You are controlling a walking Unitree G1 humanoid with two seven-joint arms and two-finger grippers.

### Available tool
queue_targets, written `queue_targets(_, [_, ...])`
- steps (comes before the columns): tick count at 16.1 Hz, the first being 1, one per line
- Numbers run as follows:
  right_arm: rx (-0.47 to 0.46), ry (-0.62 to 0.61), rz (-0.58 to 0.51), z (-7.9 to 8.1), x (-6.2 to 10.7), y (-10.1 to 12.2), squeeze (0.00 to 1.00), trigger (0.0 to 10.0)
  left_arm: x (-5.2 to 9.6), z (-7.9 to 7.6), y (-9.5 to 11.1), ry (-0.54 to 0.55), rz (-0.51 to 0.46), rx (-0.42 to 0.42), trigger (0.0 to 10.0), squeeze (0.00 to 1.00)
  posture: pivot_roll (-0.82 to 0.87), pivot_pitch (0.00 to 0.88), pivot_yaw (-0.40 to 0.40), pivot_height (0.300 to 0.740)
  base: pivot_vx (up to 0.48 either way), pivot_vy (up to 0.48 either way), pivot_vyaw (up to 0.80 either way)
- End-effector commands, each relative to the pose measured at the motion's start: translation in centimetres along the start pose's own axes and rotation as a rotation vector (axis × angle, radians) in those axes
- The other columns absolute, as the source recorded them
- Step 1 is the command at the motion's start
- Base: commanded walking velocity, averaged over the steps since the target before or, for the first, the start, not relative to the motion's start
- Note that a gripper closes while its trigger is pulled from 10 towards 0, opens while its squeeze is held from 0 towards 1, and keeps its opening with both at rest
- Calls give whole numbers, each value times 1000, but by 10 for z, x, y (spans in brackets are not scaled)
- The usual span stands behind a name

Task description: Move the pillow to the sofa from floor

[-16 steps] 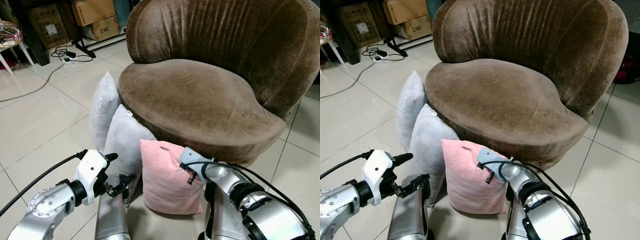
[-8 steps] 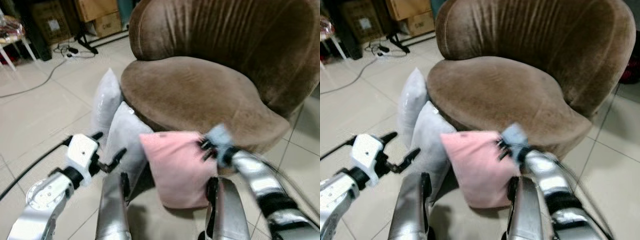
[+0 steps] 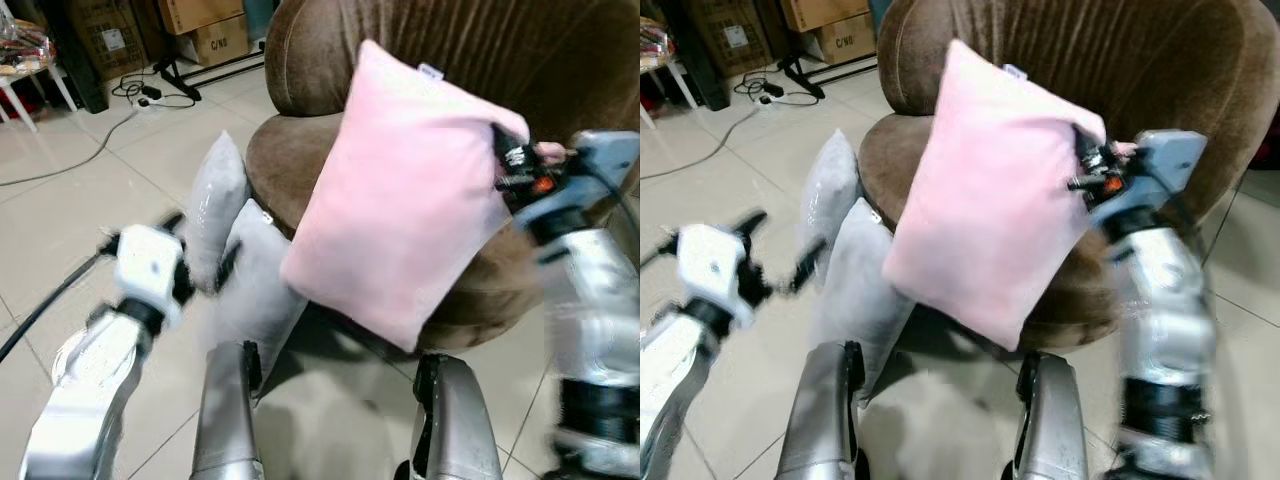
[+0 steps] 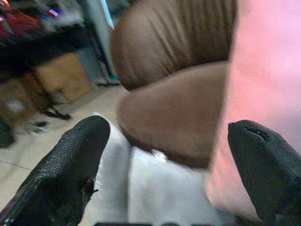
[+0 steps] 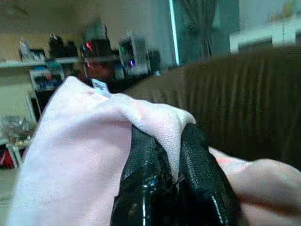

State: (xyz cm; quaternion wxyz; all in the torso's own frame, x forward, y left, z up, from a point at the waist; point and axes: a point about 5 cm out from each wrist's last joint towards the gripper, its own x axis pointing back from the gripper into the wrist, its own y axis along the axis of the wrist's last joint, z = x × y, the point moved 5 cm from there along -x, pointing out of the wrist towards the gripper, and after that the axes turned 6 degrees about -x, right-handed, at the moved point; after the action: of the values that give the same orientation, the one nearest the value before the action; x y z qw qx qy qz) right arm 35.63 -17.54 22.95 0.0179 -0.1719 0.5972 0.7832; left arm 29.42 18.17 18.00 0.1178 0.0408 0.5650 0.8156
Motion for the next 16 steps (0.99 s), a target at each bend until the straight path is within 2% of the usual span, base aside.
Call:
queue_targets(1, [18, 12, -24, 13, -1, 8, 0, 10000, -2, 8, 4, 51, -1, 0, 10000, 0, 8, 0, 21, 442, 0, 0, 0])
queue_targets(4, [-24, -51, -2, 23, 0, 4, 0, 10000, -11, 2, 11, 49, -24, -11, 10000, 0, -12, 0, 37, 452, 0, 0, 0])
queue_targets(7, [-24, -117, 48, 28, 3, -7, 0, 10000, -17, 2, 7, 81, 0, -46, 10000, 0, -21, 0, 45, 477, 0, 0, 0])
queue_targets(16, [-13, -162, 96, 24, 2, -14, 0, 10000, -17, 6, 9, 112, -1, -68, 10000, 0, -16, 0, 39, 557, 0, 0, 0])
